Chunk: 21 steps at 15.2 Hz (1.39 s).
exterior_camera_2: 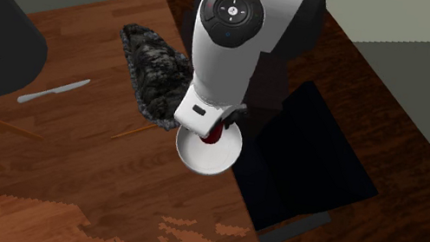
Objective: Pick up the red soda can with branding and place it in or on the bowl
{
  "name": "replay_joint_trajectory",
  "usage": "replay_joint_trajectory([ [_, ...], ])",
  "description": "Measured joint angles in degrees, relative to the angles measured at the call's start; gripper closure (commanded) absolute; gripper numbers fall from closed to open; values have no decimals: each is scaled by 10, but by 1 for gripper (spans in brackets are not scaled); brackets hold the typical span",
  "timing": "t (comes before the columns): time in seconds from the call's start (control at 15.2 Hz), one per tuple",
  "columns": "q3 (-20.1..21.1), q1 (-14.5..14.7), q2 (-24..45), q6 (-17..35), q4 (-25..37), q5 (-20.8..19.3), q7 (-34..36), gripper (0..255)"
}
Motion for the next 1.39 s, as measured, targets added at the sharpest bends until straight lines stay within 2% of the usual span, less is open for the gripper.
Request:
replay_joint_trajectory([
  [0.53,0,0,25,62,-37,-1,1,255],
  [0.92,0,0,26,67,-40,-1,1,255],
  [0.99,0,0,26,67,-41,-1,1,0],
  [1.39,0,0,26,67,-41,-1,1,0],
])
